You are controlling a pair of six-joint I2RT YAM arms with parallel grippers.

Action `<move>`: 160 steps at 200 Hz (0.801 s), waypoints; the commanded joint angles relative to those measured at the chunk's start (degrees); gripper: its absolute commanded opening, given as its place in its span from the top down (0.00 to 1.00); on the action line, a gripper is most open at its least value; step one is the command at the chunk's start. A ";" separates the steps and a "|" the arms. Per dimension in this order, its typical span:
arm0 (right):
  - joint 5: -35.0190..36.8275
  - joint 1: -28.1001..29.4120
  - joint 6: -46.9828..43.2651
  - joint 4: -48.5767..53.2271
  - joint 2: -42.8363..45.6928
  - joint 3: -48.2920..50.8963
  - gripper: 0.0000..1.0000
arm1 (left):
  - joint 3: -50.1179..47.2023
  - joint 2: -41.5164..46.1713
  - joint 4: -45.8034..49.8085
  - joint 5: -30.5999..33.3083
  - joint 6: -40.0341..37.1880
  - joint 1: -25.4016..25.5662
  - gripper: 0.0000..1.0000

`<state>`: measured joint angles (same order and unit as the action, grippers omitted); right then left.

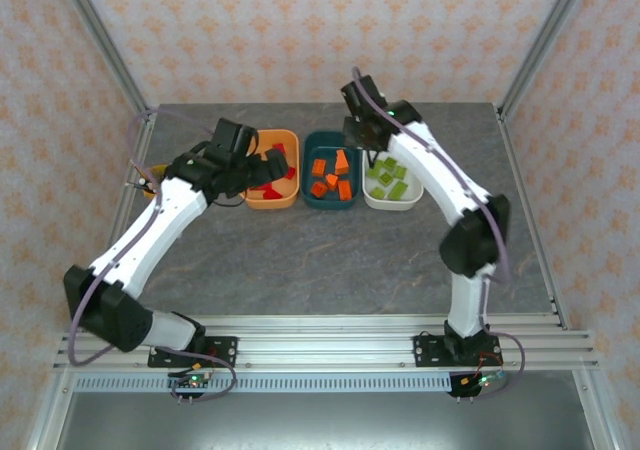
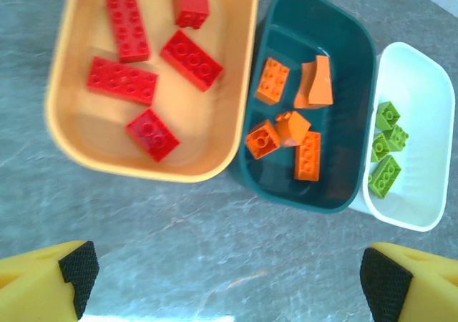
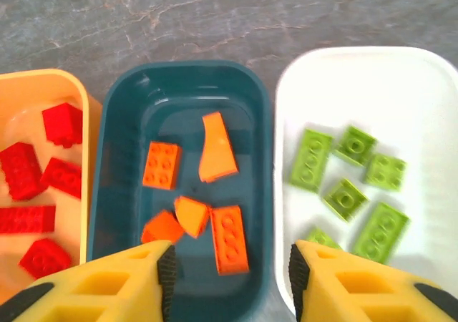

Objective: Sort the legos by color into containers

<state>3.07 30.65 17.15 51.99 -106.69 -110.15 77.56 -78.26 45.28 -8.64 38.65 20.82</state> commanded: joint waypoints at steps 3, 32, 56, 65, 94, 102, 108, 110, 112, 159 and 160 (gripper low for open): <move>3.25 -0.07 1.79 -7.20 14.62 16.90 0.52 | -4.76 6.48 5.44 4.47 -2.65 -0.93 0.02; 5.23 0.06 2.90 -10.21 33.10 37.01 0.33 | -12.51 16.58 7.01 6.19 -4.50 -1.65 0.00; 6.95 -0.07 5.05 -8.05 43.27 45.54 0.01 | -18.30 24.46 5.18 5.89 -5.94 -1.83 0.00; 7.19 -0.06 5.44 -7.60 45.70 46.90 0.01 | -19.73 26.55 4.12 5.27 -7.29 -1.83 0.00; 13.57 -0.06 6.74 -7.11 48.71 47.90 0.01 | -20.58 29.05 4.88 13.99 -11.37 -1.79 0.00; 20.21 -0.07 8.89 -5.16 47.91 47.42 0.01 | -20.25 29.08 6.01 19.87 -11.64 -1.74 0.00; 24.74 -0.11 9.99 -4.09 47.33 47.31 0.00 | -20.63 29.33 6.37 25.17 -11.52 -1.75 0.00; 26.07 -0.15 10.09 -3.95 47.23 47.39 0.00 | -20.85 29.53 6.40 27.23 -11.39 -1.75 0.00; 26.96 -0.15 10.05 -4.03 47.20 47.68 0.00 | -21.17 29.69 6.36 29.35 -11.18 -1.75 0.00; 37.82 -0.93 -6.72 -35.39 58.85 71.62 0.00 | -42.27 44.22 -19.90 42.97 -29.51 -1.74 0.00; 37.77 -0.99 -7.19 -36.09 59.04 72.16 0.00 | -42.69 44.32 -20.24 42.77 -29.78 -1.79 0.00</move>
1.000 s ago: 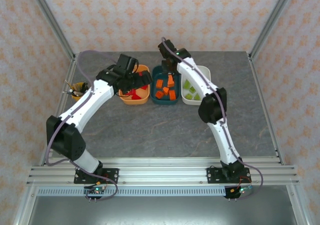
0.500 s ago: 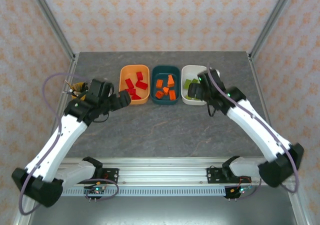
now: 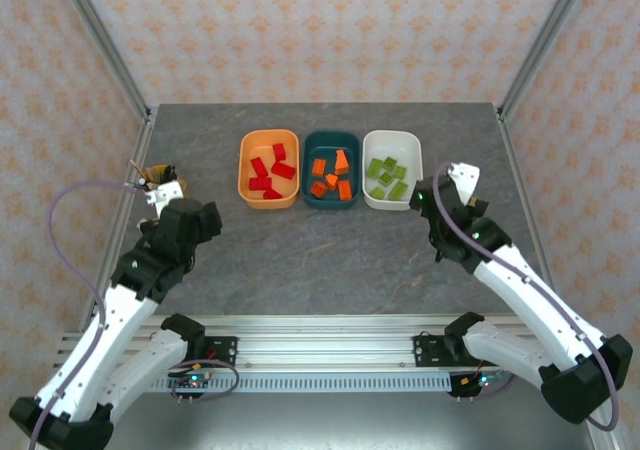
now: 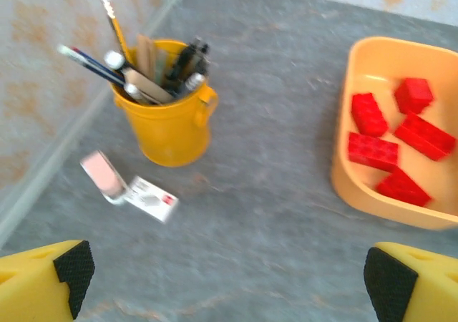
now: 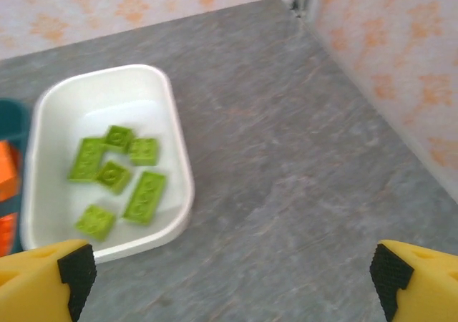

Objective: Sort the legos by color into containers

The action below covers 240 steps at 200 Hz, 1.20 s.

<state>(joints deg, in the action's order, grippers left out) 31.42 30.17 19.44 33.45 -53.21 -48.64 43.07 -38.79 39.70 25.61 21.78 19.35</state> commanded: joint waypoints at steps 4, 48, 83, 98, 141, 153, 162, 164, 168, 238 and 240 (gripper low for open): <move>9.17 -0.55 -11.14 -20.19 6.23 12.86 0.00 | -9.54 5.17 -15.68 7.32 -14.00 -0.41 0.00; 3.53 -4.63 -18.91 -35.71 4.84 26.12 0.00 | -21.97 4.79 -29.56 3.97 -17.77 -2.48 0.00; -7.65 -15.33 -19.90 -47.32 -3.44 29.84 0.00 | -25.45 -8.36 -45.01 -3.29 -17.21 -9.70 0.00; -11.97 -18.92 -21.10 -52.36 -8.42 29.38 0.00 | -24.95 -15.76 -52.28 -6.44 -17.47 -12.08 0.00; -21.66 -25.46 -21.03 -67.98 -21.14 26.51 0.00 | -18.71 -34.19 -66.41 -12.89 -20.41 -15.48 0.00; -23.85 -26.66 -21.69 -71.83 -24.29 25.70 0.00 | -16.60 -38.22 -69.20 -14.00 -20.96 -15.79 0.00; -24.84 -27.32 -21.40 -71.86 -26.39 24.52 0.00 | -15.18 -40.80 -71.08 -14.98 -21.08 -16.12 0.00; -25.51 -27.70 -21.23 -71.60 -26.76 24.22 0.00 | -15.02 -41.40 -71.67 -15.10 -21.03 -16.17 0.00; -26.92 -28.35 -21.10 -71.93 -27.64 24.02 0.00 | -14.64 -42.53 -72.08 -15.32 -20.93 -16.27 0.00; -29.21 -29.73 -20.33 -79.40 -33.98 25.45 0.00 | -18.78 -46.74 -81.91 -18.04 -21.55 -16.63 0.00; -29.22 -29.73 -20.32 -78.78 -33.85 25.23 0.00 | -18.83 -46.85 -82.29 -18.05 -21.57 -16.63 0.00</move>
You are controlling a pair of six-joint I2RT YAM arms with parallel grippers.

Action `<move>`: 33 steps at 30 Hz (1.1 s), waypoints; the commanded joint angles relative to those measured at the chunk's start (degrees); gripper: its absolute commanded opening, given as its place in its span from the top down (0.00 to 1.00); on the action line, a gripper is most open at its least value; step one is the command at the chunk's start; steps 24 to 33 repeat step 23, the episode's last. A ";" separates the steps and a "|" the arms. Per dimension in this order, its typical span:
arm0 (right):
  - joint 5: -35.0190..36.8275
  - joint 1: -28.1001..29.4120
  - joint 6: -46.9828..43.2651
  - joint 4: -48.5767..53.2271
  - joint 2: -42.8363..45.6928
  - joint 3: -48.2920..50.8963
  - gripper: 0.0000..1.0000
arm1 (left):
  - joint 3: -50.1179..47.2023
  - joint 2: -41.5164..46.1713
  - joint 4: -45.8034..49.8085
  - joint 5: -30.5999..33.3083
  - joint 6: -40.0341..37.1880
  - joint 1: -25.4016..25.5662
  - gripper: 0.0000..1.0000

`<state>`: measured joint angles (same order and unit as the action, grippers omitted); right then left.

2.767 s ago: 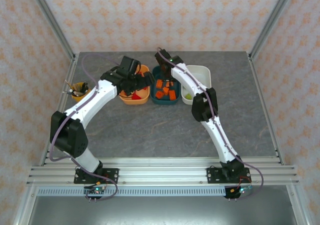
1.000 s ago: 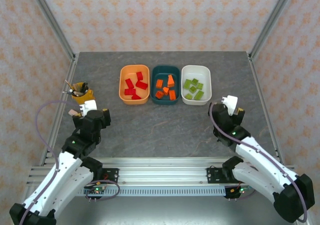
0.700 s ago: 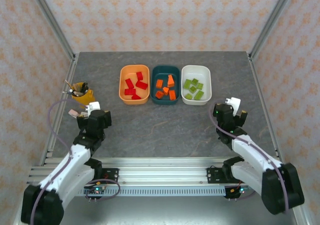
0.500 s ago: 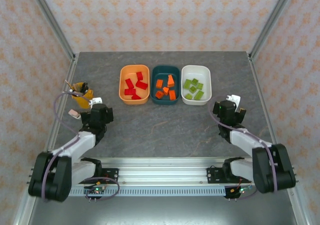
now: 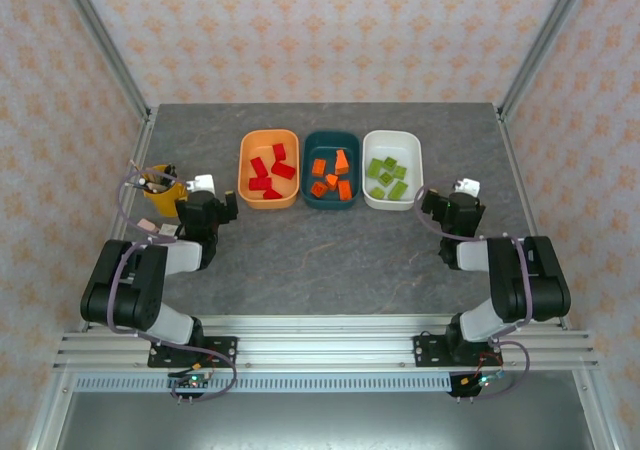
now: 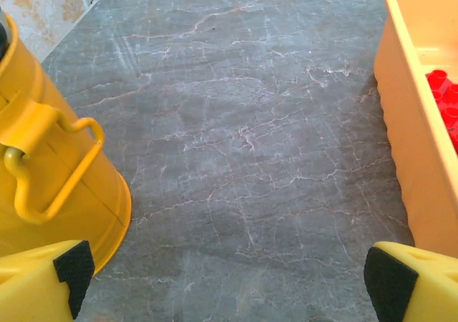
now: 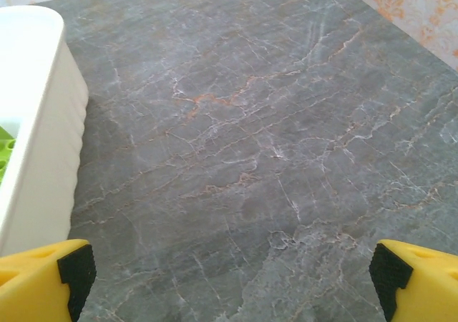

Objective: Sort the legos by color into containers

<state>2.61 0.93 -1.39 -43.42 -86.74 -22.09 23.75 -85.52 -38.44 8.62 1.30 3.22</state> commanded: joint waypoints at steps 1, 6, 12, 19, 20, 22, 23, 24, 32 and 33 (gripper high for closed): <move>-0.41 -0.49 0.51 -1.91 -0.32 -1.32 0.00 | 0.41 -0.19 -4.61 -1.06 -1.15 -0.50 0.00; 0.00 -0.17 -0.06 -1.59 -0.12 -1.43 0.01 | 0.19 -0.42 -5.42 -1.05 -1.23 -0.50 0.00; 0.16 0.21 -0.54 -0.97 -0.16 -1.78 0.01 | 0.25 -0.24 -5.01 -1.07 -1.30 -0.50 0.00; 0.11 0.39 -0.67 -0.30 -0.60 -2.37 0.01 | 0.25 -0.28 -4.98 -1.08 -1.30 -0.50 0.00; 0.11 0.39 -0.64 -0.33 -0.51 -2.29 0.01 | 0.25 -0.27 -4.98 -1.06 -1.30 -0.50 0.00; 0.03 0.39 -0.72 -0.93 -0.21 -1.82 0.01 | 0.25 -0.28 -4.98 -1.06 -1.30 -0.50 0.00; 0.02 0.42 -0.73 -0.90 -0.29 -1.90 0.01 | 0.25 -0.32 -5.00 -1.07 -1.30 -0.50 0.00; 0.02 0.42 -0.73 -0.90 -0.29 -1.90 0.01 | 0.25 -0.32 -5.00 -1.07 -1.30 -0.50 0.00; 0.02 0.42 -0.73 -0.90 -0.29 -1.90 0.01 | 0.25 -0.32 -5.00 -1.07 -1.30 -0.50 0.00; 0.02 0.42 -0.73 -0.90 -0.29 -1.90 0.01 | 0.25 -0.32 -5.00 -1.07 -1.30 -0.50 0.00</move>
